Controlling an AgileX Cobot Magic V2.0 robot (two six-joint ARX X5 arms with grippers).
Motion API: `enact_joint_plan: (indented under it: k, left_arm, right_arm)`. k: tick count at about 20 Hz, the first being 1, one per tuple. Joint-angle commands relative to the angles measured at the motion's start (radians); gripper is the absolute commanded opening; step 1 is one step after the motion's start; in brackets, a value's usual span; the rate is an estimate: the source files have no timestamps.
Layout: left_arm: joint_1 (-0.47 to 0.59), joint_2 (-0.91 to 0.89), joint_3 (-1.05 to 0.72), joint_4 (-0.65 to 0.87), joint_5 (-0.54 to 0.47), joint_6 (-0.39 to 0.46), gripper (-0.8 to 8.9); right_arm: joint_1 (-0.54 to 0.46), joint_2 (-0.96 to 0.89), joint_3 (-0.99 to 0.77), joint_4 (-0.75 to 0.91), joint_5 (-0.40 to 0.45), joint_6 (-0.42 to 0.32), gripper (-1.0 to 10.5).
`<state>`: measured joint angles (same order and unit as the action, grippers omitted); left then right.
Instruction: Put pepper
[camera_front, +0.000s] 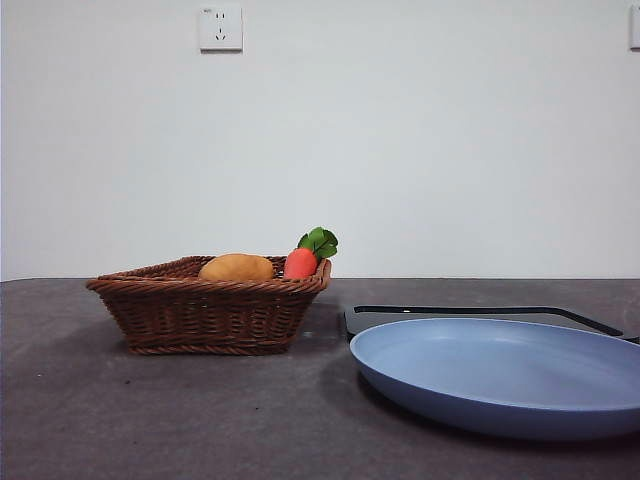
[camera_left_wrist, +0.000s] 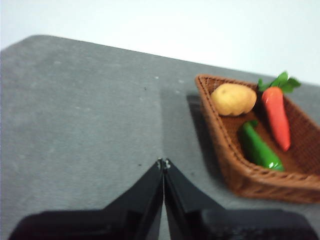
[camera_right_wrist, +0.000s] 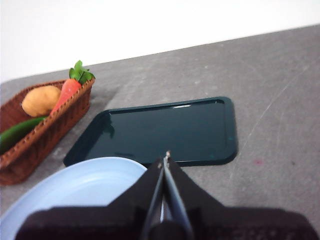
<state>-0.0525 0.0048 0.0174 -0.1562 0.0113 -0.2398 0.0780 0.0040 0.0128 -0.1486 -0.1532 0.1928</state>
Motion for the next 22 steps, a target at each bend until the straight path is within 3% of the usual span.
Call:
enact_joint_plan:
  k: [1,6,9,17,22]
  left_arm:
    - [0.002,-0.003,-0.01,0.028,0.032,-0.092,0.08]
    - [0.002,-0.003,-0.002,0.085,0.161,-0.151,0.06]
    - [0.002,0.0,0.032,0.063,0.181,-0.184,0.06]
    - [0.002,0.006,0.206,-0.097,0.206,-0.177,0.06]
    - [0.002,0.082,0.335,-0.189,0.251,-0.136,0.06]
  right_arm:
    - [0.001,-0.004,-0.005,0.015,0.003,0.085,0.1]
    - [0.001,-0.004,-0.001,0.077,-0.005,0.206,0.1]
    - [0.001,-0.003,0.03,0.096,-0.004,0.272,0.1]
    - [0.001,0.098,0.219,0.071,-0.005,0.268,0.1]
    - [0.001,0.233,0.399,-0.067,-0.06,0.2,0.1]
